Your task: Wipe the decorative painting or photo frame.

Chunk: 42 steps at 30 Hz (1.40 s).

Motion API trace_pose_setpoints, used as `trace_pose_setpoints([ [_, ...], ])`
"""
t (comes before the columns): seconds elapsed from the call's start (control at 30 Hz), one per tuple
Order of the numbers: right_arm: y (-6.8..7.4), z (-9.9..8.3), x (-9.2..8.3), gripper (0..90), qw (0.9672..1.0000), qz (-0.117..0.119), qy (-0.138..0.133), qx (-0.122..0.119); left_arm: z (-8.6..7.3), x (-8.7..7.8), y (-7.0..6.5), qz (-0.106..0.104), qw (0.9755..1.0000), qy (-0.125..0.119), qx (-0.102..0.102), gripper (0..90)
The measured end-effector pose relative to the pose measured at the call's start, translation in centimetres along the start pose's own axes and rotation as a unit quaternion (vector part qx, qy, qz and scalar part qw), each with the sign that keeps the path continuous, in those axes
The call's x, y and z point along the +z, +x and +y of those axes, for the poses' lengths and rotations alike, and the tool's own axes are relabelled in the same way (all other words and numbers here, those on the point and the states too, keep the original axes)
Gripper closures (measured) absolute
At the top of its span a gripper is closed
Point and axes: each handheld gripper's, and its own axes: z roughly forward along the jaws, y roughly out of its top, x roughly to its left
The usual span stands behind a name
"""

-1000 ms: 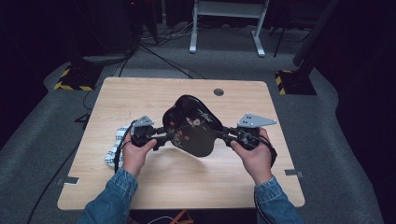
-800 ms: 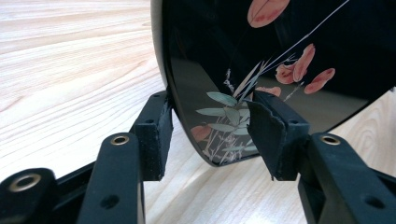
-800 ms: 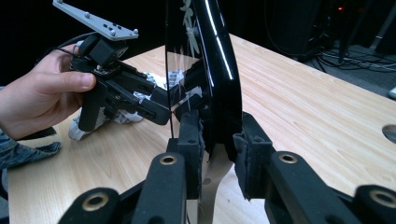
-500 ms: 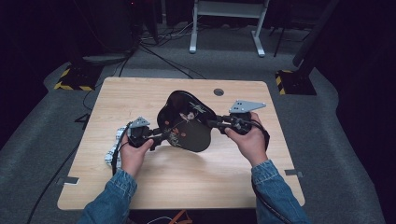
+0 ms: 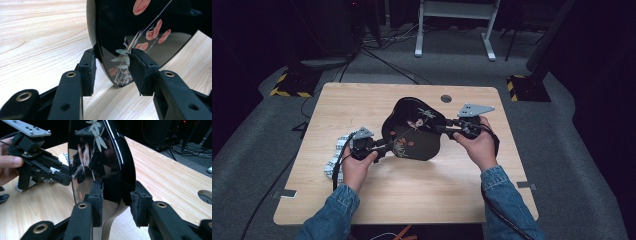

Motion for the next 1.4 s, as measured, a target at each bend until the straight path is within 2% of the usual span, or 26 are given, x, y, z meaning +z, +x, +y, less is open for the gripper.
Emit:
trace_pose_setpoints([
  [0.2, -0.3, -0.3, 0.2, 63.0, 1.0, -0.007, -0.002, -0.001, -0.2, -0.1, -0.5, 0.01, 0.9999, -0.003, 0.006, 56.7],
  [0.37, -0.3, -0.3, 0.3, 61.4, 0.9998, -0.014, -0.008, -0.006, -0.3, -0.2, -0.6, 0.002, 1.0, -0.003, 0.002, 53.7],
  [0.47, -0.2, -0.3, 0.3, 54.6, 0.9997, -0.023, -0.012, -0.005, -0.3, -0.2, -0.6, -0.005, 1.0, -0.001, 0.003, 49.9],
  [0.53, 0.0, -0.2, 0.4, 50.2, 0.9996, -0.026, -0.013, -0.005, -0.3, -0.2, -0.8, 0.0, 0.9999, 0.001, 0.011, 47.8],
  [0.6, 0.2, -0.1, 0.4, 45.0, 0.9994, -0.026, -0.023, 0.005, -0.3, -0.3, -0.9, 0.006, 0.9998, 0.003, 0.02, 45.7],
  [0.63, 0.3, 0.0, 0.4, 43.5, 0.9993, -0.026, -0.026, 0.009, -0.3, -0.4, -1.0, 0.017, 0.9996, 0.001, 0.024, 41.5],
  [0.67, 0.4, 0.1, 0.3, 42.0, 0.9992, -0.027, -0.028, 0.009, -0.3, -0.6, -1.0, 0.03, 0.9989, -0.003, 0.035, 36.3],
  [0.7, 0.5, 0.1, 0.2, 40.6, 0.999, -0.03, -0.031, 0.012, -0.2, -0.8, -1.0, 0.038, 0.9985, -0.006, 0.04, 36.1],
  [0.77, 0.7, 0.2, -0.2, 40.0, 0.9988, -0.03, -0.035, 0.014, 0.0, -1.4, -0.9, 0.035, 0.9986, -0.017, 0.036, 36.0],
  [0.93, 1.0, 0.4, -1.7, 37.4, 0.9979, -0.043, -0.043, 0.021, 0.5, -3.2, -1.1, 0.043, 0.9974, -0.033, 0.048, 34.3],
  [1.0, 1.1, 0.3, -2.2, 37.0, 0.9977, -0.047, -0.044, 0.022, 0.7, -3.8, -1.3, 0.04, 0.9974, -0.039, 0.045, 33.7],
  [1.2, 1.2, -0.1, -4.1, 36.0, 0.9969, -0.06, -0.044, 0.024, 1.0, -6.0, -2.4, 0.048, 0.9952, -0.048, 0.07, 32.2],
  [1.3, 1.3, -0.3, -4.9, 36.0, 0.9973, -0.064, -0.034, 0.015, 1.0, -7.0, -2.9, 0.048, 0.9948, -0.053, 0.072, 31.9],
  [1.4, 1.5, -0.7, -5.7, 36.2, 0.9969, -0.067, -0.037, 0.018, 1.0, -8.0, -3.2, 0.052, 0.9939, -0.057, 0.079, 31.6],
])
